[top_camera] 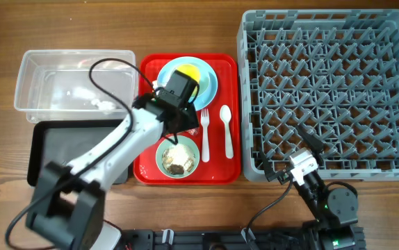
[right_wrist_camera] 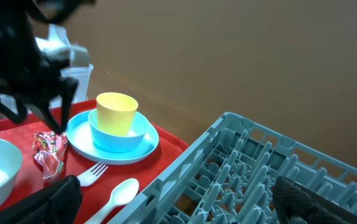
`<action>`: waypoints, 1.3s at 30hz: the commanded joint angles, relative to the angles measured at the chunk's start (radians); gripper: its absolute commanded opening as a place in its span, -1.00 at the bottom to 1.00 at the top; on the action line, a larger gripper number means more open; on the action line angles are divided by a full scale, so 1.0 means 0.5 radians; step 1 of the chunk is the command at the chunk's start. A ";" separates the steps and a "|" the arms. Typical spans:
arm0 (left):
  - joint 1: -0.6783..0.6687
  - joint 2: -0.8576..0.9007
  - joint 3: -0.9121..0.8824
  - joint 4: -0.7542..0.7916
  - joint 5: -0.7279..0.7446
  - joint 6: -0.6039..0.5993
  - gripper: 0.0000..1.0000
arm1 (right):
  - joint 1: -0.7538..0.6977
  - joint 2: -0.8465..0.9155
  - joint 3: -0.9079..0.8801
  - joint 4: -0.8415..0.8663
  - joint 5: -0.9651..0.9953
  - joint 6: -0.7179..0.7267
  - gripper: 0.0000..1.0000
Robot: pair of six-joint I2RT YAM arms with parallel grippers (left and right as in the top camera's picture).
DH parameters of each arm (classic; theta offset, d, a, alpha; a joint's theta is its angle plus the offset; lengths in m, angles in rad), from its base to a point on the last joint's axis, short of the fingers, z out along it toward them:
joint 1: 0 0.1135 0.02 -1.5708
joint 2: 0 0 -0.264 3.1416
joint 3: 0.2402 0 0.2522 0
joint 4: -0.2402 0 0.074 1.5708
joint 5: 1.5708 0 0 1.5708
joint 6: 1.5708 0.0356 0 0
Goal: Sort waste into correct bins and load items into the dishwasher rack
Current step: 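Reach the left gripper to the red wrapper and pinch it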
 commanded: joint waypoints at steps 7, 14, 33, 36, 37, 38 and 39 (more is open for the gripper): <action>0.008 0.304 0.002 0.185 -0.093 -0.034 0.33 | 0.000 -0.016 -0.002 0.005 -0.013 -0.002 0.99; 0.008 0.339 0.002 0.192 -0.204 -0.035 0.31 | 0.000 -0.016 -0.002 0.005 -0.013 -0.002 0.99; 0.008 0.339 -0.053 0.197 -0.231 -0.060 0.28 | 0.000 -0.016 -0.002 0.005 -0.013 -0.002 1.00; 0.008 0.339 -0.066 0.204 -0.237 -0.082 0.30 | 0.000 -0.016 -0.002 0.005 -0.013 -0.003 0.99; 0.008 0.339 -0.066 0.204 -0.238 -0.081 0.30 | 0.000 -0.016 -0.002 0.005 -0.013 -0.002 1.00; 0.008 0.339 -0.066 0.205 -0.237 -0.082 0.30 | 0.000 -0.016 -0.002 0.005 -0.013 -0.002 0.99; 0.008 0.339 -0.066 0.204 -0.237 -0.082 0.30 | 0.000 -0.016 -0.002 0.005 -0.013 -0.002 0.99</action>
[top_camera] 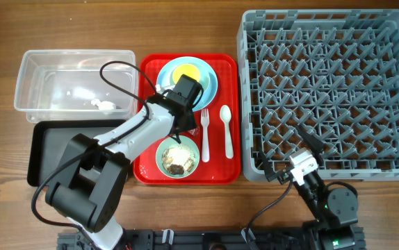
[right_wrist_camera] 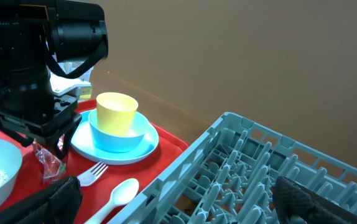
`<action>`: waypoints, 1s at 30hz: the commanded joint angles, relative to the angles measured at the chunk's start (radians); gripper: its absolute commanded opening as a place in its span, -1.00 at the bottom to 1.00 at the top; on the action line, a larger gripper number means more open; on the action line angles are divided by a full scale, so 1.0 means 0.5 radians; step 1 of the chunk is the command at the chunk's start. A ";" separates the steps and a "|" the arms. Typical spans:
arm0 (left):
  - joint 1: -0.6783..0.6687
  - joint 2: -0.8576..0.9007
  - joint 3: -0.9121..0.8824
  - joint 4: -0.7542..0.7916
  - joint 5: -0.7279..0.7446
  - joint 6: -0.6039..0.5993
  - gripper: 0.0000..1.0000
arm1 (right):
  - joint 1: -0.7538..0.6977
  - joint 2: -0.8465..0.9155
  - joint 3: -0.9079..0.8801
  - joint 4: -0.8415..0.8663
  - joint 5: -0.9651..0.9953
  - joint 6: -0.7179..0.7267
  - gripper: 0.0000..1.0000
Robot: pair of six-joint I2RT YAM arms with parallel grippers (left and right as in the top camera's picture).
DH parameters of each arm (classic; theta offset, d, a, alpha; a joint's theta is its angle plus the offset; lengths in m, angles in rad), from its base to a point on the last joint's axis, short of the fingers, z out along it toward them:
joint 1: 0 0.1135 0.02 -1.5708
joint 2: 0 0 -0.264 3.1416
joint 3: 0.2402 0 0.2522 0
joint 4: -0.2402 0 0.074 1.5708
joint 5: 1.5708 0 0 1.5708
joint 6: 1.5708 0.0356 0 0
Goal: Sort waste into correct bins and load items into the dishwasher rack
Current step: 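Reach the left gripper to the red wrapper and pinch it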
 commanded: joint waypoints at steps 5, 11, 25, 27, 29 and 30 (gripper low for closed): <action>0.008 0.026 -0.025 0.008 -0.048 -0.040 0.31 | 0.000 -0.016 -0.002 0.005 -0.013 -0.003 1.00; 0.008 0.026 -0.025 0.007 -0.048 -0.039 0.31 | 0.000 -0.016 -0.002 0.005 -0.013 -0.004 0.99; 0.008 0.026 -0.029 -0.063 -0.153 -0.040 0.21 | 0.000 -0.016 -0.002 0.005 -0.013 -0.002 0.99; 0.008 0.026 -0.041 -0.063 -0.171 -0.039 0.25 | 0.000 -0.016 -0.002 0.005 -0.013 -0.002 0.99; 0.008 0.026 -0.055 -0.062 -0.175 -0.040 0.25 | 0.000 -0.016 -0.002 0.005 -0.013 -0.002 1.00; 0.008 0.026 -0.056 -0.068 -0.175 -0.040 0.25 | 0.000 -0.016 -0.002 0.005 -0.013 -0.002 0.99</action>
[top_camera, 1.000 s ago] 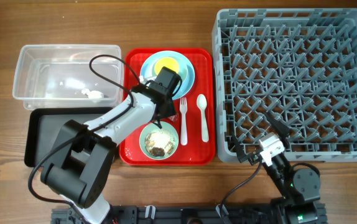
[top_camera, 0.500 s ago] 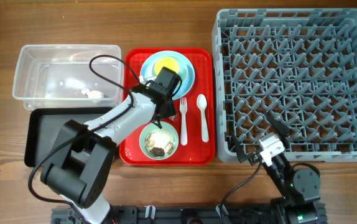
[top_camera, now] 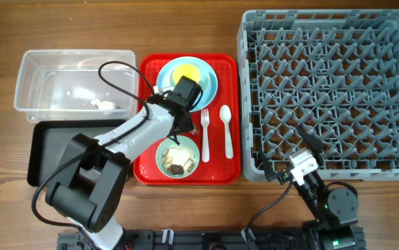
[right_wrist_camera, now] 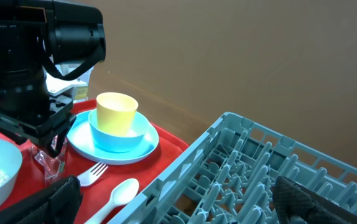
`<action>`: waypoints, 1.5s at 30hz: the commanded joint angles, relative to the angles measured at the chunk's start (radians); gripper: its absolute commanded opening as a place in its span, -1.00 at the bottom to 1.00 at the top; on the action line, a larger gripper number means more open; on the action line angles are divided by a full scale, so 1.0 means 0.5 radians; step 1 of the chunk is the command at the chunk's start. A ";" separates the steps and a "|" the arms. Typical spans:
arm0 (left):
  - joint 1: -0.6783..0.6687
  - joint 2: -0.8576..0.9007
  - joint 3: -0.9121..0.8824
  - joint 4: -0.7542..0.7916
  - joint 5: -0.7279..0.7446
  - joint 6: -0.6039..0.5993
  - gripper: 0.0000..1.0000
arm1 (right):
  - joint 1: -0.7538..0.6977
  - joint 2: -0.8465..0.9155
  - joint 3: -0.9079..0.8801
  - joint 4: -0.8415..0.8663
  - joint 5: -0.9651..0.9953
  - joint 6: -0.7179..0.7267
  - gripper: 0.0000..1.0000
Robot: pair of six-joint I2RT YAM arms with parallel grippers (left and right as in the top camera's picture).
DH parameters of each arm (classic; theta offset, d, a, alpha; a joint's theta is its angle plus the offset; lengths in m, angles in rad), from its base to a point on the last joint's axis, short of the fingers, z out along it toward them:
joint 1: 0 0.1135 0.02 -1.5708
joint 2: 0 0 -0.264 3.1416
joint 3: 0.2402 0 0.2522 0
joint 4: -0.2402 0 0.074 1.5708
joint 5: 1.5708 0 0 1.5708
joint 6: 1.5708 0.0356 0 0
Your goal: Sort waste into correct bins and load items into the dishwasher rack
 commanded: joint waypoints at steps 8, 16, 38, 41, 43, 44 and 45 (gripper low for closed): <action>0.010 0.026 -0.041 0.020 -0.080 -0.031 0.04 | 0.000 -0.016 -0.002 0.005 -0.013 -0.003 0.99; 0.047 0.026 -0.042 0.057 -0.079 -0.036 -0.26 | 0.000 -0.016 -0.002 0.005 -0.013 -0.003 1.00; 0.324 0.025 -0.041 -0.001 -0.216 -0.034 -0.70 | 0.000 -0.016 -0.002 0.005 -0.013 -0.002 0.99; 0.375 0.021 -0.040 -0.004 -0.068 -0.034 -0.56 | 0.000 -0.016 -0.002 0.005 -0.013 -0.002 0.99; 0.388 0.007 -0.034 -0.004 0.031 -0.032 -0.33 | 0.000 -0.016 -0.002 0.005 -0.013 -0.002 0.99; 0.388 -0.002 -0.034 -0.004 0.037 -0.032 -0.24 | 0.000 -0.016 -0.002 0.005 -0.013 -0.002 0.99; 0.388 -0.011 -0.033 -0.004 0.037 -0.025 -0.11 | 0.000 -0.016 -0.002 0.005 -0.013 -0.002 0.99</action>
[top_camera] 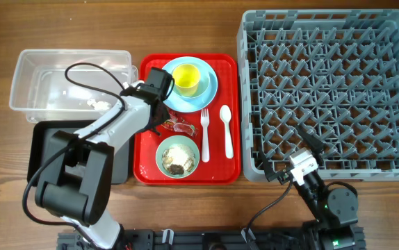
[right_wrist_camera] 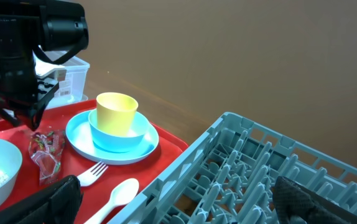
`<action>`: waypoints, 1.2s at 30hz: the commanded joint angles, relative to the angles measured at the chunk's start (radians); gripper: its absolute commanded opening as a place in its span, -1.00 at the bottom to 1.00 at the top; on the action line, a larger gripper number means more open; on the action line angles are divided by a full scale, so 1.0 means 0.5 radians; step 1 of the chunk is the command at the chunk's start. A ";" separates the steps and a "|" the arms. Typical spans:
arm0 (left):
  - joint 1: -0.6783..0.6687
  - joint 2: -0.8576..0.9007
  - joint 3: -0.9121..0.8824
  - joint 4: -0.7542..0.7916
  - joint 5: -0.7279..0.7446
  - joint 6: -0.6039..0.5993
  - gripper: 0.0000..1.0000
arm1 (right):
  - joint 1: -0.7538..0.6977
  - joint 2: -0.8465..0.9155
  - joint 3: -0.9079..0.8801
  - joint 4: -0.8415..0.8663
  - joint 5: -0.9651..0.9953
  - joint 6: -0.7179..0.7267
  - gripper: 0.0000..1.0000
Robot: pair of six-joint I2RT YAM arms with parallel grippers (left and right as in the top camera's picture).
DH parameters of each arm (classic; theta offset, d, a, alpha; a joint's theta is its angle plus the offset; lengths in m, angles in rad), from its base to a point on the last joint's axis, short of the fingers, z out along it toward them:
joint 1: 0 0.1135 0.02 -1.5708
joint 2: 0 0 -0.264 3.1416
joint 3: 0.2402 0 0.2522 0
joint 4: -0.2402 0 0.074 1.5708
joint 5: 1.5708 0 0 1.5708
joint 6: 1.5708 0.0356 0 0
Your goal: Sort waste into correct bins and load items into the dishwasher rack
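A crumpled red wrapper [top_camera: 178, 127] lies on the red tray [top_camera: 147, 170], also visible in the right wrist view [right_wrist_camera: 46, 152]. My left gripper [top_camera: 160, 117] is at the wrapper's left end and looks shut on that end. Also on the tray are a yellow cup [top_camera: 185, 76] in a blue bowl on a blue plate [top_camera: 210, 90], a white fork [top_camera: 204, 135], a white spoon [top_camera: 226, 132] and a bowl of leftovers [top_camera: 177, 156]. My right gripper [right_wrist_camera: 181, 208] rests open at the front edge of the grey dishwasher rack [top_camera: 328, 83].
A clear plastic bin [top_camera: 20, 94] with some white scraps stands left of the tray. A black tray [top_camera: 53, 149] lies in front of it. The left arm's cable loops over the bin.
My left gripper was straight over the wrapper, hiding it. Now it is to the left and a little higher, toward the clear bin, and the wrapper shows, drawn out toward the fingers. The right arm has not moved.
The left gripper hung above the wrapper beside the blue plate. Then it was low on the wrapper and stayed there through the following moment. Now it is off to the left with the wrapper's end at its fingers. The dishes and right arm never moved.
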 commanded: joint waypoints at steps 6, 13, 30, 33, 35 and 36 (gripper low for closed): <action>-0.008 -0.101 -0.008 -0.018 0.237 0.002 0.02 | 0.000 -0.016 -0.002 0.005 -0.013 -0.002 0.99; -0.095 -0.192 -0.008 -0.021 0.514 -0.032 0.04 | 0.000 -0.016 -0.002 0.005 -0.013 -0.002 1.00; -0.352 -0.056 -0.013 0.040 0.353 -0.166 0.73 | 0.000 -0.016 -0.002 0.005 -0.013 -0.003 0.99; -0.352 -0.031 -0.013 0.066 0.352 -0.166 0.81 | 0.000 -0.016 -0.002 0.005 -0.013 -0.002 1.00; -0.352 -0.004 -0.013 0.088 0.352 -0.166 0.84 | 0.000 -0.016 -0.002 0.005 -0.013 -0.003 0.99; -0.352 0.012 -0.013 0.097 0.352 -0.166 0.84 | 0.000 -0.016 -0.002 0.005 -0.014 -0.002 0.99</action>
